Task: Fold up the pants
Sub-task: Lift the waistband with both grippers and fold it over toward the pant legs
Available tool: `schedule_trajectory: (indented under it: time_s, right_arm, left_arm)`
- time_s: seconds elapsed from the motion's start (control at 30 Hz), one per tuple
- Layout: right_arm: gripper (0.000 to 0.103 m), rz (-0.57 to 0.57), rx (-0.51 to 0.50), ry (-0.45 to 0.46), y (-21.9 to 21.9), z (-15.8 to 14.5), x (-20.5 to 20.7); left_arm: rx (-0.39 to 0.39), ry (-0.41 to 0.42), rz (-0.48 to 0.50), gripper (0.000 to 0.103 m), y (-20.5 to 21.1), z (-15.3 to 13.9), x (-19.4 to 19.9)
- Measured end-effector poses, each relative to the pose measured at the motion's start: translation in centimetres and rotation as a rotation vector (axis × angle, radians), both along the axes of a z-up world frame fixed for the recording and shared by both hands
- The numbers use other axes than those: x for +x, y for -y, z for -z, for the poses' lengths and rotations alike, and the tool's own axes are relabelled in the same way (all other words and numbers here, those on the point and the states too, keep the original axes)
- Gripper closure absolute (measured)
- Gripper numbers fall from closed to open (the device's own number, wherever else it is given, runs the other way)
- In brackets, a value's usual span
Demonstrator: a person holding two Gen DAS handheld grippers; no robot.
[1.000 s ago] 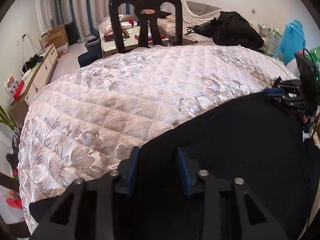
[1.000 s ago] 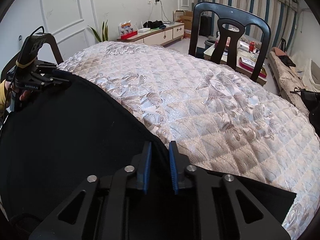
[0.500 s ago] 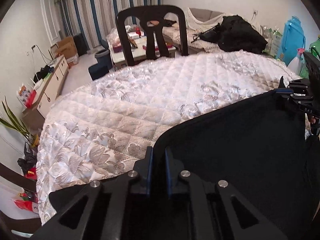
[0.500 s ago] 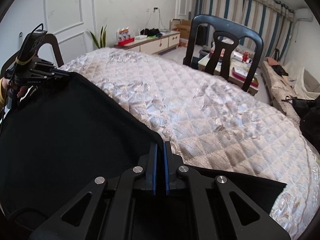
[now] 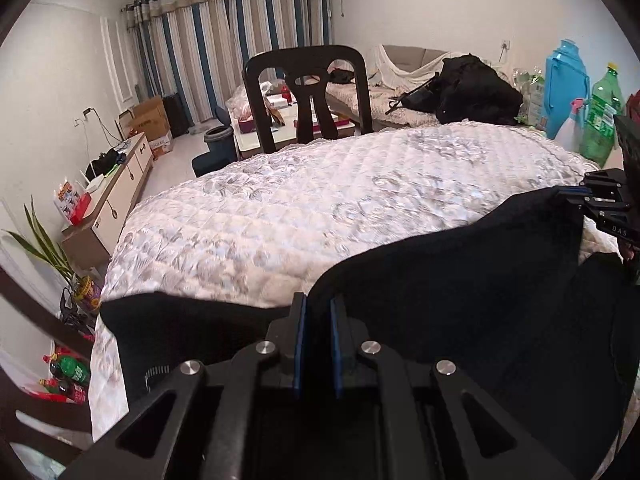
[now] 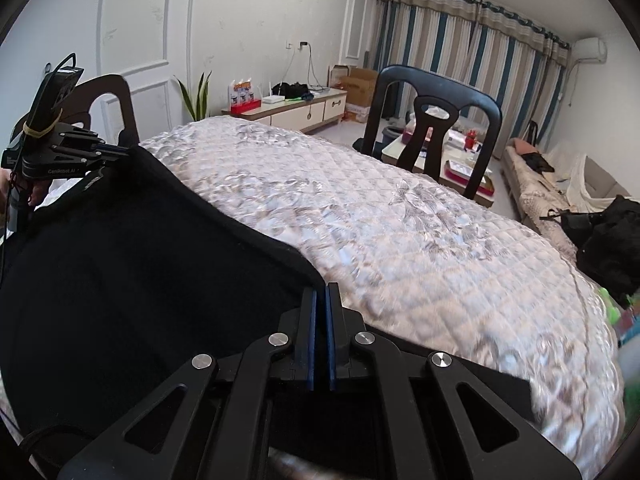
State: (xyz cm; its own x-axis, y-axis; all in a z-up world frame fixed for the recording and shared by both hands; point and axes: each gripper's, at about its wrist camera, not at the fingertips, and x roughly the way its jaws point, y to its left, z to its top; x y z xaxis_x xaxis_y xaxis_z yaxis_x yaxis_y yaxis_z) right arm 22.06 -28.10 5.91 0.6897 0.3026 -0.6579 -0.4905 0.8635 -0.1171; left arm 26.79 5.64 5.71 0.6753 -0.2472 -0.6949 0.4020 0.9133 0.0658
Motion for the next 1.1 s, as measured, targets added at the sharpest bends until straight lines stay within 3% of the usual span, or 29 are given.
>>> schedule_trajectory:
  time_s: [0.67, 1.1]
  right_arm:
    - [0.100, 0.029, 0.038, 0.072, -0.1, -1.3, -12.2]
    - [0.100, 0.042, 0.045, 0.088, -0.1, -0.9, -18.4]
  left_arm:
    - [-0.113, 0.034, -0.023, 0.091, -1.5, -0.2, -12.3]
    - [-0.118, 0.058, -0.027, 0.090, -1.5, 0.2, -19.2]
